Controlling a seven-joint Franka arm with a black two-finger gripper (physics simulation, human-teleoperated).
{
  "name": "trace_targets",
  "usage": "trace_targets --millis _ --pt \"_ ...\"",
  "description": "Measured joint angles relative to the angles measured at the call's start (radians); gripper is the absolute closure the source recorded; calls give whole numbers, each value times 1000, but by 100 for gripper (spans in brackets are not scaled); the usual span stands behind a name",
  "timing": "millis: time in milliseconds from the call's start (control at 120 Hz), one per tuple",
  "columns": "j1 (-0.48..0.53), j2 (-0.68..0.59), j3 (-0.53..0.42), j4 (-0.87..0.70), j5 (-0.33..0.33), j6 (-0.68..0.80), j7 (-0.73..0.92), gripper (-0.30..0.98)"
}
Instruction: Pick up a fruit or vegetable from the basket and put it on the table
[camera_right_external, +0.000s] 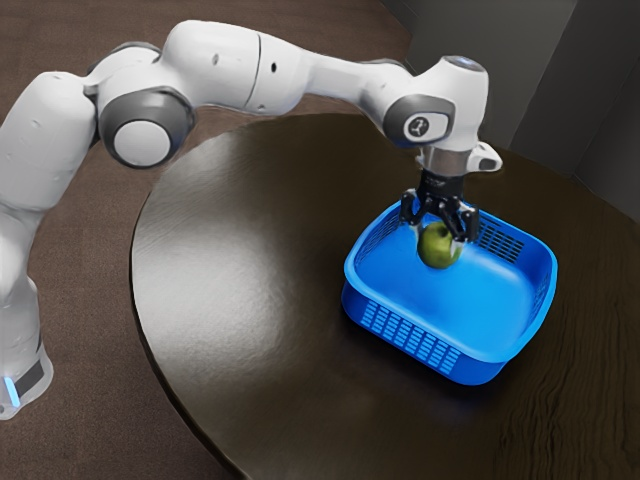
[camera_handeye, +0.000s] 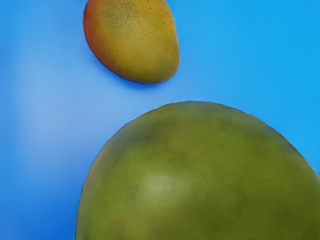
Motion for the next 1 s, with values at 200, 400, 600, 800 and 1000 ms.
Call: trace_targets --millis 200,400,600,800,1000 --pt "116 -108 108 -10 3 -30 -11 43" --pt "246 -126 112 -16 -1 -81 -13 42" --pt "250 -127 110 -32 -17 -107 -9 16" --pt "244 -126 110 -37 -28 -115 -3 5" --pt "155 -182 99 -46 -54 -115 -35 1"
